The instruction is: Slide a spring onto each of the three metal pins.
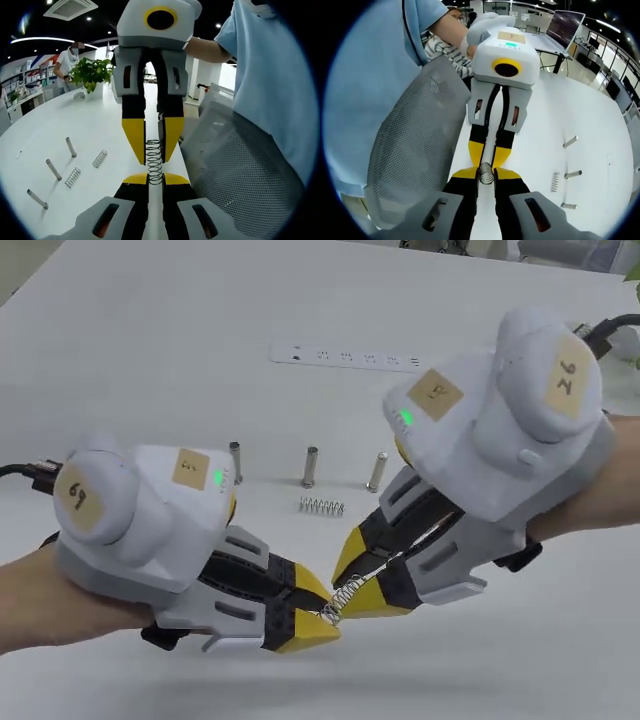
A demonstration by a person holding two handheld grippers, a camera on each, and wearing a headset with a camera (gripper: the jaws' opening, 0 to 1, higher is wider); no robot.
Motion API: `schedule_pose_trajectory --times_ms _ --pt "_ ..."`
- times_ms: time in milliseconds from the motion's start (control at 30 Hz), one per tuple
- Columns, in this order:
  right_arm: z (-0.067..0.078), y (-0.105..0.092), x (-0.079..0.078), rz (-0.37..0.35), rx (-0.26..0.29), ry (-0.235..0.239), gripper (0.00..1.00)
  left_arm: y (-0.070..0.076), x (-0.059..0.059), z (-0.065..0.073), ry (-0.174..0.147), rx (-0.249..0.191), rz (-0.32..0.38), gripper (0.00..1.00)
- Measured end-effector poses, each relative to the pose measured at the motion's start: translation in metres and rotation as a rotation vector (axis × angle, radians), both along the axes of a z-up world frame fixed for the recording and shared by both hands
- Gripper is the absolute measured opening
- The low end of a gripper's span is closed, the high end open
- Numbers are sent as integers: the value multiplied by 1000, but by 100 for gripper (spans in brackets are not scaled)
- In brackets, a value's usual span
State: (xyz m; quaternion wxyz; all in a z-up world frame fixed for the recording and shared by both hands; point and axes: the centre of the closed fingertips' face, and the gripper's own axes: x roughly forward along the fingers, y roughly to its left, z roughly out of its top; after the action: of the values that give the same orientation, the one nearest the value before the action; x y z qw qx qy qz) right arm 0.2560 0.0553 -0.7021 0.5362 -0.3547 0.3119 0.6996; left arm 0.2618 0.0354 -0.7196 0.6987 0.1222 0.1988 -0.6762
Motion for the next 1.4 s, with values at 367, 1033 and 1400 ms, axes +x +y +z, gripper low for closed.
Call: schedule_pose_trajectory --times_ms 367,1033,1400 --pt "-5 -3 0 13 -21 -1 9 -4 0 1 1 -1 -5 1" --pt "-6 -4 1 -10 -20 -6 7 -4 2 2 -1 -11 4 2" --pt "-8 -4 2 -15 -17 -5 7 -3 1 1 -5 -16 9 2"
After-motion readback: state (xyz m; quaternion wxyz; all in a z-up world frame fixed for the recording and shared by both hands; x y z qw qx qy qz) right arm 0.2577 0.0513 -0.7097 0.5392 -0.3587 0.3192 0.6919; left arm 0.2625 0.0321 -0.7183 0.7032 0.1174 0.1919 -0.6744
